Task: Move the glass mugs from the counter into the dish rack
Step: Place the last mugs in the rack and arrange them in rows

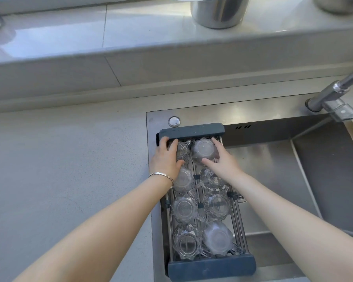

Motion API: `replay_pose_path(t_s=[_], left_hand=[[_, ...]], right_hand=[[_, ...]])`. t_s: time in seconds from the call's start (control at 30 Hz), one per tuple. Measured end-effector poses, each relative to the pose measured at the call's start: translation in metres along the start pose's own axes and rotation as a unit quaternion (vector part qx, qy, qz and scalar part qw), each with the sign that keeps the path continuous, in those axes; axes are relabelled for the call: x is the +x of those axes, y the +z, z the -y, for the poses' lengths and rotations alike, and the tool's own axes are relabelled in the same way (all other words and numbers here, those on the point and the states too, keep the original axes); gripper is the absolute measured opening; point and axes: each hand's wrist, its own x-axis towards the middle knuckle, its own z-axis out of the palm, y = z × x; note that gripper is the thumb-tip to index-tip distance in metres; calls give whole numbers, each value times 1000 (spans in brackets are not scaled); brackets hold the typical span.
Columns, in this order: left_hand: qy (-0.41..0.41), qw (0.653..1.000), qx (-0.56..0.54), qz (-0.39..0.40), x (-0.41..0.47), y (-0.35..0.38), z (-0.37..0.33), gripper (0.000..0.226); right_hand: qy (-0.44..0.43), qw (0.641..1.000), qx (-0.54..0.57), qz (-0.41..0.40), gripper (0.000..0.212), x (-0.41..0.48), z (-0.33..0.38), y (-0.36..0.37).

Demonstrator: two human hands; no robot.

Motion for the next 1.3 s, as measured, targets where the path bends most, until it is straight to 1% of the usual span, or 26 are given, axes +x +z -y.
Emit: replay_pose_path(t_s=[0.07, 0.17, 0.23, 0.3, 0.33, 0.37, 0.43, 0.5, 0.53, 0.57, 0.63, 0.7, 0.8, 0.9, 0.93, 1.0, 1.1, 1.17, 1.23, 1.3], left_hand=[[-19, 1000, 2, -11, -3, 0, -2, 62], [3, 997, 77, -12, 1, -4, -5, 60], [-2, 994, 111, -10, 4, -6, -7, 57], [-20, 994, 106, -4, 4, -9, -11, 53], [-15, 995, 94, -9, 3, -10, -12, 51], [7, 996, 83, -18, 1, -11, -12, 49], [108, 991, 79, -27, -6, -14, -10, 50], [222, 968, 117, 24, -15, -18, -6, 55], [254, 955, 141, 61, -20, -18, -4, 57], [267, 944, 166, 98, -25, -18, -2, 60], [261, 929, 210, 157, -31, -14, 1, 66], [254, 917, 248, 183, -32, -10, 3, 73], [276, 895, 301, 177, -27, -8, 4, 80], [284, 886, 328, 166, -24, -12, -3, 73], [276, 890, 326, 162, -25, -14, -6, 68], [232, 912, 299, 156, -28, -17, -9, 62], [130, 956, 228, 130, -35, -16, -10, 60], [64, 978, 166, 110, -40, -13, -11, 59], [-5, 990, 92, 109, -43, -9, -14, 59], [-72, 991, 37, 108, -43, -3, -18, 60]], right_hand=[[-14, 1000, -2, 25, 78, -7, -2, -5], [-26, 999, -36, -1, 72, -23, -4, -11], [-39, 997, -68, -11, 65, -35, -7, -16], [-62, 994, -95, 0, 64, -43, -9, -20], [-69, 991, -113, 9, 67, -45, -9, -20], [-71, 988, -137, 19, 71, -47, -8, -19], [-60, 977, -202, 41, 78, -45, -6, -12], [-60, 957, -280, 53, 78, -42, -5, -1], [-62, 947, -310, 53, 75, -39, -3, 3], [-63, 941, -328, 51, 71, -37, -2, 5], [-62, 939, -335, 50, 66, -36, 4, 4], [-75, 938, -337, 41, 61, -41, 11, -5], [-95, 943, -319, -13, 57, -61, 24, -31], [-66, 965, -244, -67, 55, -83, 30, -60], [-46, 975, -205, -77, 54, -89, 28, -68], [-13, 987, -137, -87, 52, -97, 22, -80], [23, 992, -72, -101, 49, -104, 9, -86], [46, 992, -47, -109, 51, -106, 1, -85], [69, 991, -10, -117, 53, -108, -3, -80], [93, 987, 39, -122, 49, -110, -3, -74]])
